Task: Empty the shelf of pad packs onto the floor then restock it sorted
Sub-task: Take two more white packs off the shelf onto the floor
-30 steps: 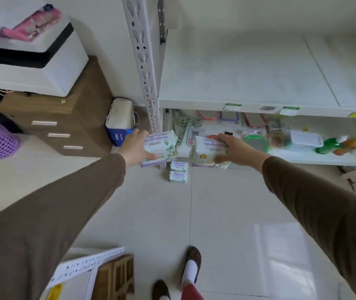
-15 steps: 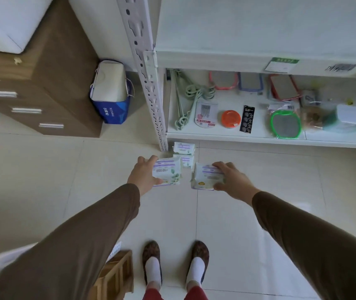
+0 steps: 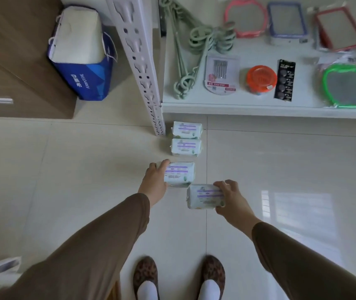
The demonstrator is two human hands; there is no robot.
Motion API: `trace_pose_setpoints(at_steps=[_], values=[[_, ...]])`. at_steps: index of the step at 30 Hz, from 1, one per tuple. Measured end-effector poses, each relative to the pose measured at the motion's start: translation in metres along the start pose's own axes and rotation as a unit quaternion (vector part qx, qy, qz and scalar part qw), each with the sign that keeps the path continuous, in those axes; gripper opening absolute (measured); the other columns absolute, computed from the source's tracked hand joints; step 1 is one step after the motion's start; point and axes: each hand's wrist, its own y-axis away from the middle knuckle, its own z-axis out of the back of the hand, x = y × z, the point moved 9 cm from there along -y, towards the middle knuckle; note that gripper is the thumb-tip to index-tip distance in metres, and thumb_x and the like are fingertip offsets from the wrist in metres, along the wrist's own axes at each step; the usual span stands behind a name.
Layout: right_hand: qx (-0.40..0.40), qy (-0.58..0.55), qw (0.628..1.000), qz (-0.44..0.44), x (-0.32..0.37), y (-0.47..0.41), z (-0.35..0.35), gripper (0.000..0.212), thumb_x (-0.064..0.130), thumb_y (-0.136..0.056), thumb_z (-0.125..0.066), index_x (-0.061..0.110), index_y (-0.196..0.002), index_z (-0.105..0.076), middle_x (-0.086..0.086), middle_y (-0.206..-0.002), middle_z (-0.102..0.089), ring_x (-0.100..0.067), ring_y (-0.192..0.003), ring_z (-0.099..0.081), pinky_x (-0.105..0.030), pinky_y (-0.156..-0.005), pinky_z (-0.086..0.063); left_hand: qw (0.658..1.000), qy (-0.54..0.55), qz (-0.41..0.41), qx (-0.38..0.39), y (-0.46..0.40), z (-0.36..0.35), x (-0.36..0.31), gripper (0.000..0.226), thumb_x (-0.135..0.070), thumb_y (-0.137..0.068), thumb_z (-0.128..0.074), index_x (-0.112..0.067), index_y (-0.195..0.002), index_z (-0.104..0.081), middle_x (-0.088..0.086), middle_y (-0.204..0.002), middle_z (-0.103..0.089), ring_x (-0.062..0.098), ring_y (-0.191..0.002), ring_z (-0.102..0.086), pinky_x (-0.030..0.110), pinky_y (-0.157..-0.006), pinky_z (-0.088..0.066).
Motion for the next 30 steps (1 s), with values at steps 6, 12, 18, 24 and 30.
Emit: trace_pose_setpoints(at_steps=[6,12,18,24,30], values=[[-0.016,0.009,1.0,0.002,-0.028,-0.045,-0.049,0.062,0.017,-0.084,-0.069,0.037,-0.135,-0.04,0.0,-0.122,-0.045,-0.019,-0.093,-0.06,-0.028,-0.085,-0.056,1.0,-0.016,-0.014,0.013,-0.057,-0.05,0.015,0.069,-0.017,-0.085,-0.068,-0.036,-0.142,-0.033,0.003,-0.105,-0.043,0.026,-0.1,-0.052,0.035,-0.085,-0.048],[-0.019,0.004,1.0,0.004,-0.041,-0.086,-0.085,0.068,0.011,-0.081,-0.064,0.036,-0.138,-0.037,-0.002,-0.122,-0.042,-0.024,-0.093,-0.061,-0.038,-0.082,-0.058,0.999,0.003,-0.038,0.028,-0.101,-0.085,0.03,0.073,-0.011,-0.086,-0.069,-0.035,-0.146,-0.033,0.004,-0.11,-0.044,0.027,-0.108,-0.052,0.029,-0.089,-0.041],[-0.017,-0.006,1.0,0.003,-0.044,-0.115,-0.113,0.071,0.01,-0.084,-0.061,0.034,-0.144,-0.033,-0.004,-0.126,-0.042,-0.025,-0.099,-0.06,-0.039,-0.085,-0.056,0.998,0.003,-0.048,0.046,-0.127,-0.107,0.044,0.074,-0.012,-0.091,-0.066,-0.034,-0.151,-0.027,0.009,-0.127,-0.042,0.029,-0.119,-0.05,0.025,-0.092,-0.036],[-0.031,-0.004,0.999,0.016,-0.036,-0.13,-0.12,0.07,0.013,-0.086,-0.063,0.034,-0.146,-0.032,-0.002,-0.128,-0.044,-0.023,-0.1,-0.059,-0.036,-0.083,-0.056,0.997,0.017,-0.056,0.042,-0.142,-0.111,0.05,0.079,-0.015,-0.085,-0.072,-0.033,-0.15,-0.031,0.006,-0.13,-0.041,0.024,-0.121,-0.049,0.026,-0.099,-0.038],[-0.034,-0.041,0.999,0.008,-0.027,-0.139,-0.127,0.07,0.01,-0.086,-0.062,0.032,-0.146,-0.033,-0.002,-0.127,-0.042,-0.024,-0.1,-0.059,-0.033,-0.086,-0.053,0.99,0.089,-0.048,0.095,-0.146,-0.112,0.057,0.074,-0.007,-0.088,-0.064,-0.033,-0.149,-0.032,0.004,-0.142,-0.044,0.021,-0.129,-0.046,0.034,-0.107,-0.039]])
